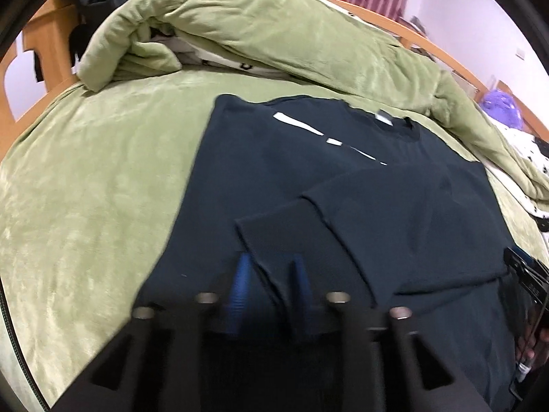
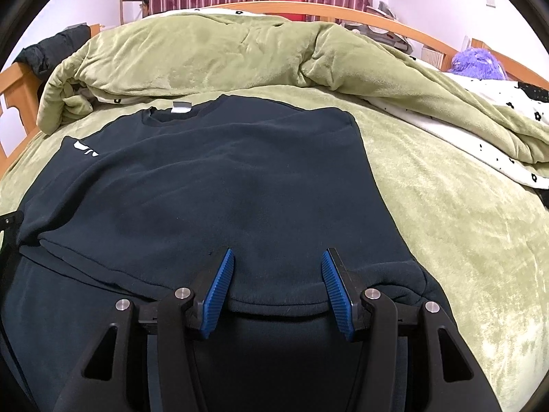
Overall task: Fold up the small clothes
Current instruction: 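Move the left tool to the folded sleeve's ribbed cuff and grasp it, then straighten the cuff along the shirt body and open the left tool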
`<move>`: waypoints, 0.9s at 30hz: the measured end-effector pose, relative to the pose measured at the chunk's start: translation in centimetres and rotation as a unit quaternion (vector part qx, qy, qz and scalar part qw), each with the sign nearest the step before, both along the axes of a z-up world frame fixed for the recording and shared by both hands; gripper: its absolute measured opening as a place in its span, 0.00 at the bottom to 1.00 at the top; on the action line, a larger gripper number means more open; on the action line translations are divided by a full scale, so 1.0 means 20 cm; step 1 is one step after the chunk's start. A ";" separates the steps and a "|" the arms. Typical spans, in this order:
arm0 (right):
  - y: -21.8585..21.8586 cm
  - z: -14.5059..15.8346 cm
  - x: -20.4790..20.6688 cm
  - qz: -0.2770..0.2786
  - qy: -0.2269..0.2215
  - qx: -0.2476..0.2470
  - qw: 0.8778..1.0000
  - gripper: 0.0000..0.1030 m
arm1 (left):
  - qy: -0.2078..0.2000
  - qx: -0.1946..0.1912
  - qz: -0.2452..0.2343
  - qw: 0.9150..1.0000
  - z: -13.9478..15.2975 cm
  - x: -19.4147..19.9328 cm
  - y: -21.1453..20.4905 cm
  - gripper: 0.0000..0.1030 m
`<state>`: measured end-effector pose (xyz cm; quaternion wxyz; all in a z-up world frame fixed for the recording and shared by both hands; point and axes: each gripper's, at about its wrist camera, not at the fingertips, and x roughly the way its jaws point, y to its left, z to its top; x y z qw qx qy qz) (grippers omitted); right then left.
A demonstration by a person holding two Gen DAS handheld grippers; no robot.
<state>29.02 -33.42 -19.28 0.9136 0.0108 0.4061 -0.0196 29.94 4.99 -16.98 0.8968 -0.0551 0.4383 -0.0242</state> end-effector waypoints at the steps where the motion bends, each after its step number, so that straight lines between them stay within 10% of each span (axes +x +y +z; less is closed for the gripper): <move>1: 0.00 0.00 0.00 0.000 0.000 -0.001 1.000 0.50 | -0.002 0.001 -0.003 1.000 0.00 -0.01 -0.01 0.38; 11: 0.00 0.00 0.00 0.000 -0.002 -0.002 1.000 0.50 | 0.022 -0.034 -0.003 0.999 -0.04 -0.03 -0.03 0.31; 14: 0.01 -0.01 0.00 0.000 -0.002 -0.006 1.000 0.51 | 0.009 -0.017 0.009 1.000 -0.04 -0.02 -0.03 0.05; 21: 0.00 -0.01 0.02 -0.006 0.006 -0.010 1.000 0.51 | -0.066 0.007 0.045 0.997 0.11 -0.02 0.08 0.04; 27: -0.01 -0.02 0.02 -0.005 0.012 -0.013 1.000 0.51 | -0.042 0.038 0.039 0.998 0.00 0.02 0.03 0.04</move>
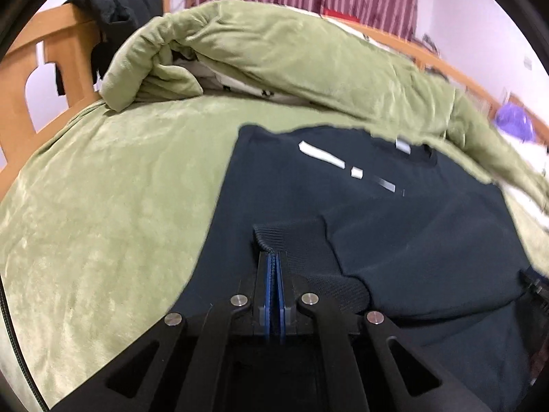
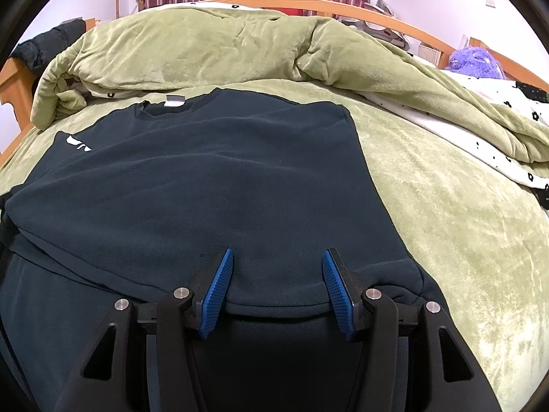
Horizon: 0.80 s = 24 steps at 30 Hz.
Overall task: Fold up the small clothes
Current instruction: 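Straighten the cuff along the shirt body and open the left tool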
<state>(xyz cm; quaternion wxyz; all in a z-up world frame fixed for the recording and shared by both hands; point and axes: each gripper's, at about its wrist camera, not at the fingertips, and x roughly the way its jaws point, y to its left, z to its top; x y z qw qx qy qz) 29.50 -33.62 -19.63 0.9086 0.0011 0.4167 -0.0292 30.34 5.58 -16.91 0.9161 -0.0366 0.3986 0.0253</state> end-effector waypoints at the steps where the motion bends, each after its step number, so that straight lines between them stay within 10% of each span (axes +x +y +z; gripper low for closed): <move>1: 0.00 0.00 0.00 0.001 0.000 -0.002 1.000 0.51 | 0.009 0.004 -0.004 1.000 -0.02 0.01 -0.01 0.07; 14: -0.04 0.04 -0.04 -0.005 0.005 -0.004 1.000 0.51 | 0.028 0.030 -0.014 0.999 -0.03 -0.05 -0.03 0.25; 24: -0.01 0.22 -0.15 -0.018 -0.038 0.014 0.999 0.79 | 0.014 0.036 -0.024 0.999 0.04 -0.16 -0.05 0.55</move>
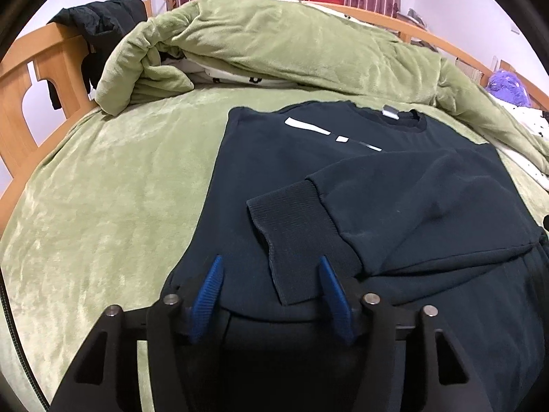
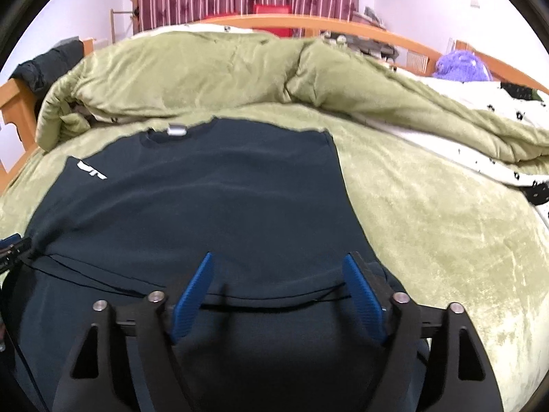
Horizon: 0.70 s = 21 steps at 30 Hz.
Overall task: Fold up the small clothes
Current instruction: 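Straighten the cuff along the shirt body and open the left tool, then move both open tools back toward the sweatshirt's ribbed hem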
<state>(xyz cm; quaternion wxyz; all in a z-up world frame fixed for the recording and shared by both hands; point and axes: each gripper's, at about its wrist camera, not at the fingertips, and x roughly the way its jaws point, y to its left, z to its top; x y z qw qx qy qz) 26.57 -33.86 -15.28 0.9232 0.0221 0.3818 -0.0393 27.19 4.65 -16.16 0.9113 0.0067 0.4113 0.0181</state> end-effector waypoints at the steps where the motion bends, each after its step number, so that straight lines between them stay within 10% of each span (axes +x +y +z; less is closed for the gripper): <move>1: 0.02 0.02 -0.02 0.002 -0.009 -0.003 1.000 0.82 | -0.001 0.001 -0.001 1.000 0.01 -0.01 0.00 0.55; 21: 0.06 0.18 -0.55 -0.017 -0.037 -0.013 0.999 0.89 | -0.018 0.002 -0.010 1.000 0.22 -0.49 -0.04 0.59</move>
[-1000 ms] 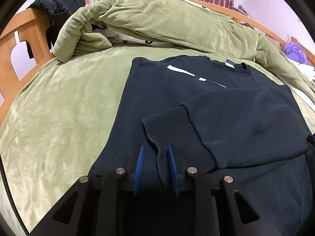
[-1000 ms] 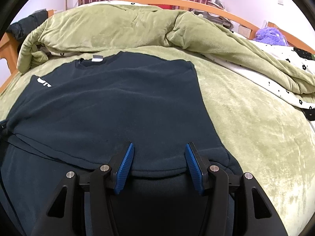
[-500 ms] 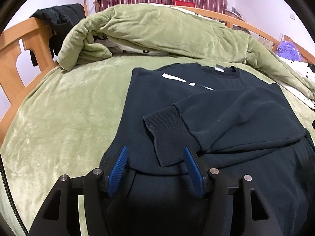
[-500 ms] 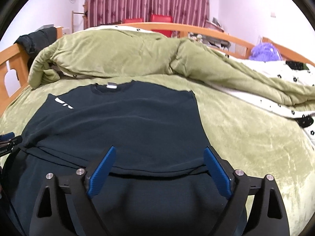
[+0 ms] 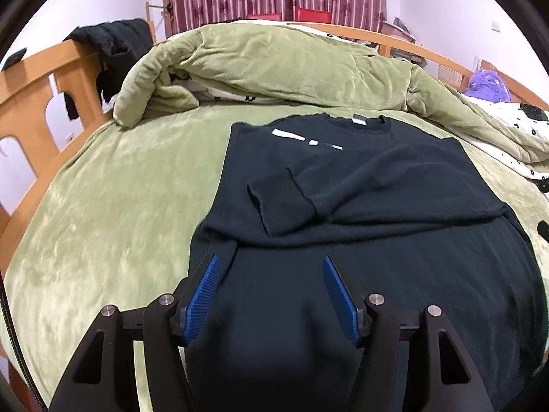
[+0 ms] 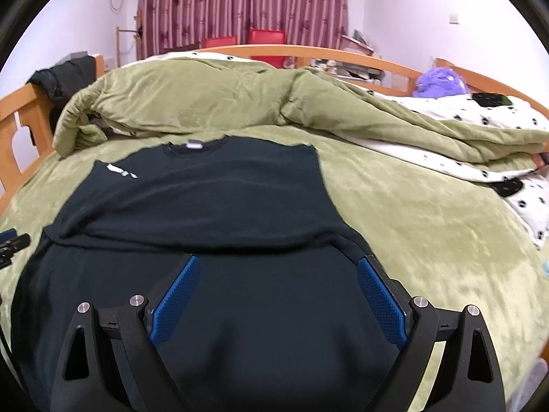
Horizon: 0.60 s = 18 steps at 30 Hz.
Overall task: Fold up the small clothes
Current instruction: 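Move both open tools back toward the sweatshirt's ribbed hem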
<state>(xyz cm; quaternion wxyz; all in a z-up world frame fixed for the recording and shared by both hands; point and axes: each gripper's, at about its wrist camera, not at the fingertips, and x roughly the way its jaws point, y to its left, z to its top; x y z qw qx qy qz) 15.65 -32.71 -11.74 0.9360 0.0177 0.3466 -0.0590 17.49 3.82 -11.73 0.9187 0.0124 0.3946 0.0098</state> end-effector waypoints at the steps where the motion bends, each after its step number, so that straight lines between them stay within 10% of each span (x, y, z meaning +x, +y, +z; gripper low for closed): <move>1: -0.01 0.00 -0.03 0.001 0.002 -0.001 1.000 0.89 | 0.001 -0.005 0.001 1.000 0.00 -0.03 0.00 0.59; 18: -0.07 0.05 -0.48 -0.008 0.008 0.005 1.000 0.89 | 0.019 -0.018 0.011 1.000 -0.02 -0.48 -0.03 0.59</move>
